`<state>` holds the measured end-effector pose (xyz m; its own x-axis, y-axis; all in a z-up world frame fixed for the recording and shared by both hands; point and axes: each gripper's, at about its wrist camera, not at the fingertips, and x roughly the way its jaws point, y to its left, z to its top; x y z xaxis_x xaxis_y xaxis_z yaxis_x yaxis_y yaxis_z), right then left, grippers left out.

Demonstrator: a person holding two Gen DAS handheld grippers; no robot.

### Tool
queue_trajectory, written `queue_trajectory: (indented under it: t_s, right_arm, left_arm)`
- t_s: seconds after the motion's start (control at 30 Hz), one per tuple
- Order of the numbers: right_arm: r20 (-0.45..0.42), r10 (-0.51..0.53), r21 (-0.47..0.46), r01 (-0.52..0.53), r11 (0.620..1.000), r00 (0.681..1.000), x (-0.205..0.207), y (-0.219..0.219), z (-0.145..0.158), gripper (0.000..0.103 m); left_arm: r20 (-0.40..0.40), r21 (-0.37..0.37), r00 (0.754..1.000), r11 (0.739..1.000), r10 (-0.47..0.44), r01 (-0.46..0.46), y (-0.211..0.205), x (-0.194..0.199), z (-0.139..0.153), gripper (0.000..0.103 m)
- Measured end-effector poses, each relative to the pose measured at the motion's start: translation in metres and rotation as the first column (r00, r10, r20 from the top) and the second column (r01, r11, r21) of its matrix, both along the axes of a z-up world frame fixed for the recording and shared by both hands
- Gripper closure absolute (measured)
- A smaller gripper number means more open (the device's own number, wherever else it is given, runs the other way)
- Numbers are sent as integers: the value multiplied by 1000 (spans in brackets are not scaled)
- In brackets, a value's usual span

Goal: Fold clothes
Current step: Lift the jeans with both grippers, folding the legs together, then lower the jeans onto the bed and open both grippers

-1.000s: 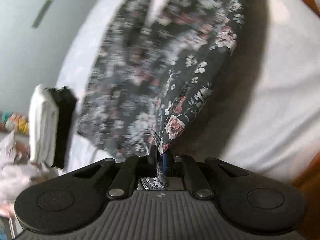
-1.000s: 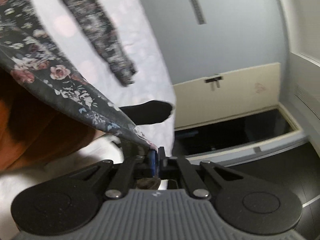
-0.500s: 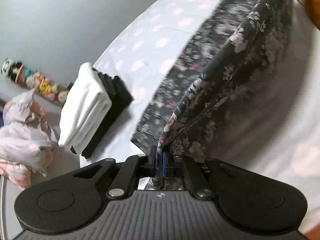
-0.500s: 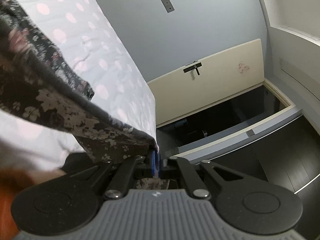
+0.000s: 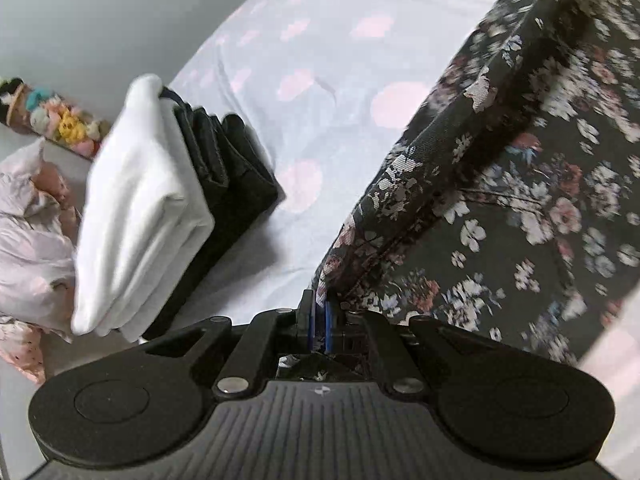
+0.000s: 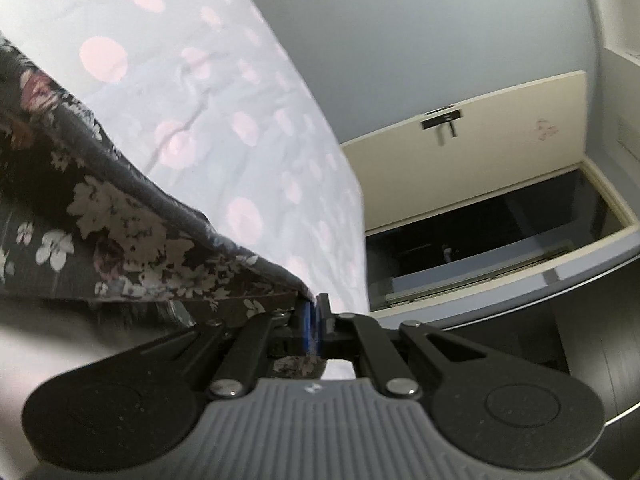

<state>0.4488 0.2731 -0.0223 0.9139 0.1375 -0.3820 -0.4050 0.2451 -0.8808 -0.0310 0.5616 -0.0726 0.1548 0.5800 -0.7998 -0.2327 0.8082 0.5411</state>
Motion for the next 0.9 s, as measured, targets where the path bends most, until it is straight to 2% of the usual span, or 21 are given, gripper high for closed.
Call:
queue_trajectory:
  t_s: [0.27,0.43,0.47,0.53,0.63,0.7,0.77,0.83,0.9]
  right_arm:
    - [-11,-20,-63,20,998,1000,36,69,-56,101]
    - [-28,-37,-77,35,996,999,50,90,-77,101]
    - [-34,-48,-67,45,997,998,51,91,-78,99]
    - [-46,-68,-46,66,997,997,53,94,-80,90]
    - [-96,-105,47,110,993,990,61,90,-64,69]
    - [-131,-128,116,144,983,983,68,85,-50,58]
    - [-197,-162,224,206,953,967,77,72,-28,47]
    - [-306,-178,326,279,903,935,87,52,-7,46]
    - [-407,-189,389,356,849,894,95,26,5,49]
  left_arm:
    - [14,-82,995,992,94,-93,46,18,-42,97]
    - [76,-133,980,976,184,-173,66,20,-49,94]
    - [95,-138,974,972,204,-190,70,20,-49,90]
    - [139,-109,968,975,209,-195,69,17,-45,84]
    - [222,-107,944,969,242,-223,63,2,-29,66]
    - [278,-110,923,964,264,-242,59,-8,-18,48]
    - [324,-121,901,957,289,-263,52,-21,-8,47]
    - [333,-137,891,951,308,-277,42,-34,-4,47]
    - [333,-141,883,943,331,-301,30,-49,-4,47]
